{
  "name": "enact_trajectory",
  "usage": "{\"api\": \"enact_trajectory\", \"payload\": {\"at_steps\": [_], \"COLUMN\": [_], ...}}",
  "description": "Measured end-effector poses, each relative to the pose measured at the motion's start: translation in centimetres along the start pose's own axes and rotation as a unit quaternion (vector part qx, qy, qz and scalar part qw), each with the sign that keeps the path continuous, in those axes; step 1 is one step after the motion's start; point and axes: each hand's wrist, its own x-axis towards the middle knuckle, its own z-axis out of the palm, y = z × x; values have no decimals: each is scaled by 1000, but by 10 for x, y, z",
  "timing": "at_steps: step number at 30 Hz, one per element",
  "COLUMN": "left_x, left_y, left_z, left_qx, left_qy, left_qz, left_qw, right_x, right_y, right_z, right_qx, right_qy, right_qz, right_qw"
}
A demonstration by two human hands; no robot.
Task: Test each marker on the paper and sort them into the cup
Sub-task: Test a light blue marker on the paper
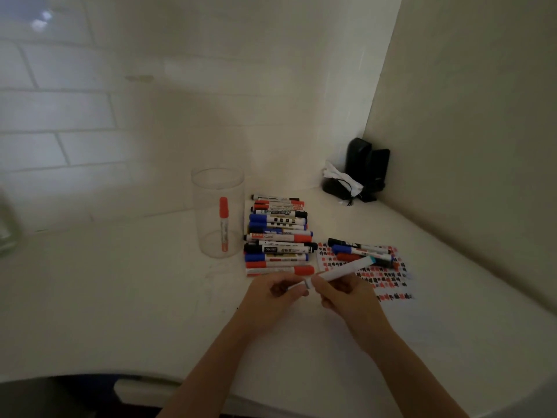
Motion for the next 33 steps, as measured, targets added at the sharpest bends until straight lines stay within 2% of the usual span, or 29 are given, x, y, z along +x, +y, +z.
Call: {"api": "enact_trajectory", "payload": {"at_steps": [10, 12, 15, 18, 22, 28, 33], "left_x": [0, -1, 0, 1, 0, -1, -3], "left_y": [-3, -2, 4, 12, 12, 9, 14], "left_z": [0, 0, 3, 4, 3, 8, 10], "left_qx": [14, -12, -40, -62, -70, -71, 25], "left_qy": [0, 20, 5, 15, 30, 14, -41], "left_qz": [5, 11, 22, -27, -70, -68, -74], "left_qw": [1000, 1000, 999, 998, 995, 995, 996], "right_x": [0, -1, -5, -11, -8, -13, -12], "right_y": [7, 2, -7, -18, -26, -16, -1], "right_z": [12, 16, 20, 10, -20, -34, -22], "right_qx": [-15, -3, 33, 88, -15, -45, 15], "right_qy": [20, 20, 11, 4, -3, 85, 129], "right_qz": [3, -5, -10, -26, -70, -122, -61], "right_qw": [1000, 1000, 999, 996, 997, 988, 990]}}
